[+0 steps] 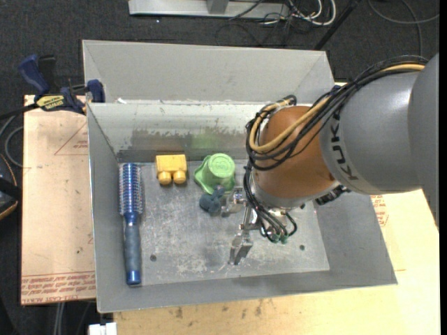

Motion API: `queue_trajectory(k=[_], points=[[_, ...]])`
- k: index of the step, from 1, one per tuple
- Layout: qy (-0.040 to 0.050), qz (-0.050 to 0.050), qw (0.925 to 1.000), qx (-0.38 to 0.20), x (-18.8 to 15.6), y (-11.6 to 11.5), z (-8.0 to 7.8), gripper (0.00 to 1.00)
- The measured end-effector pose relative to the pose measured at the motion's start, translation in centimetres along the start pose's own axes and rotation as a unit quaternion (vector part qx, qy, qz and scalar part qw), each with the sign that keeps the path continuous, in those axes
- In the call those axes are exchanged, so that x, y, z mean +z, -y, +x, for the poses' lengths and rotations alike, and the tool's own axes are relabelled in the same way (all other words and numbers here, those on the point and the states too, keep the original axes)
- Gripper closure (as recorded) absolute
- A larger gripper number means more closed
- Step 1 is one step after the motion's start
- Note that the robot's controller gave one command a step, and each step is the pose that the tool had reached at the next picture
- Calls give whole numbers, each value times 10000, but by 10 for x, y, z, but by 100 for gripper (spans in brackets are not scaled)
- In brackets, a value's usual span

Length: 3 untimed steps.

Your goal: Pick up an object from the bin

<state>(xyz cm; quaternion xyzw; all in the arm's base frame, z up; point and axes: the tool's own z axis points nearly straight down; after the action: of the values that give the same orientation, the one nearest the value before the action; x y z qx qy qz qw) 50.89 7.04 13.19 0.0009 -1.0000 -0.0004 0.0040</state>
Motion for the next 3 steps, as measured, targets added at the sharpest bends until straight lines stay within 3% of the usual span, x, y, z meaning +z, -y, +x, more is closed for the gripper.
queue_trajectory(k=[1,2,3], points=[[97,-18,9999,-27,-114,-52,-31,0],[39,-3,10000,67,-90,-65,-35,0],[15,12,9939,-1099,13,-13,-47,0]])
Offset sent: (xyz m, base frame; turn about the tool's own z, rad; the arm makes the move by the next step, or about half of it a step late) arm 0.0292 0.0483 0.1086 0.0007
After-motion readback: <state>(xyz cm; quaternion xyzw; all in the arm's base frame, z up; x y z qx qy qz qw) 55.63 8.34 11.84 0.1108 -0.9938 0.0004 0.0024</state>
